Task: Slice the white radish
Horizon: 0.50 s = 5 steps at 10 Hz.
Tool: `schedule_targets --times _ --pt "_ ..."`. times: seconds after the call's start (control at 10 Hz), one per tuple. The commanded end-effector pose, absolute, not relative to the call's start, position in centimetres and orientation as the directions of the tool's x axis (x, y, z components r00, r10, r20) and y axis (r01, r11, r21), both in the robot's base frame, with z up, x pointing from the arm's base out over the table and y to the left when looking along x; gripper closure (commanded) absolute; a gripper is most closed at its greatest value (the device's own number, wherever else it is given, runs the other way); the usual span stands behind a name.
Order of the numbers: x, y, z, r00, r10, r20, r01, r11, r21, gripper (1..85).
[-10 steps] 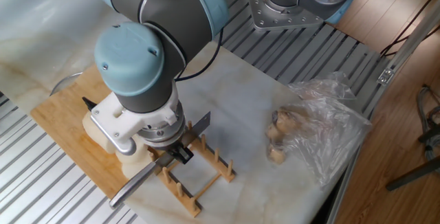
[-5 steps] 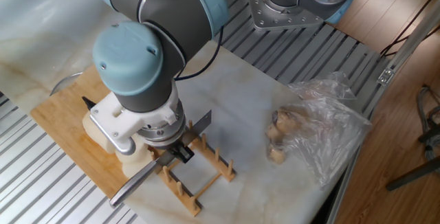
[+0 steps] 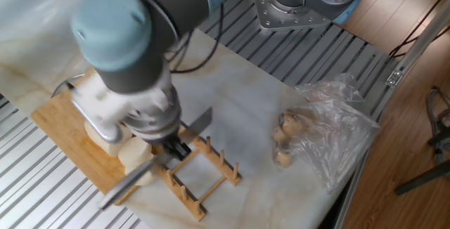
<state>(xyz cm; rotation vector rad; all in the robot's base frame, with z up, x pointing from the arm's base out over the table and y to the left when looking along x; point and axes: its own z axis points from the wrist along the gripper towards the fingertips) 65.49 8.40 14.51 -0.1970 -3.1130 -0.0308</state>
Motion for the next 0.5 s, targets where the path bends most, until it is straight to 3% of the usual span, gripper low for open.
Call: schedule_targets --times 0.0,0.4 --pt "67.6 6.6 19.3 -0.993 0.117 -0.021 0.115 0.991 0.074 84.3" --pt "70.4 1.5 19.6 -0.997 0.035 -0.070 0.031 0.998 0.060 84.3"
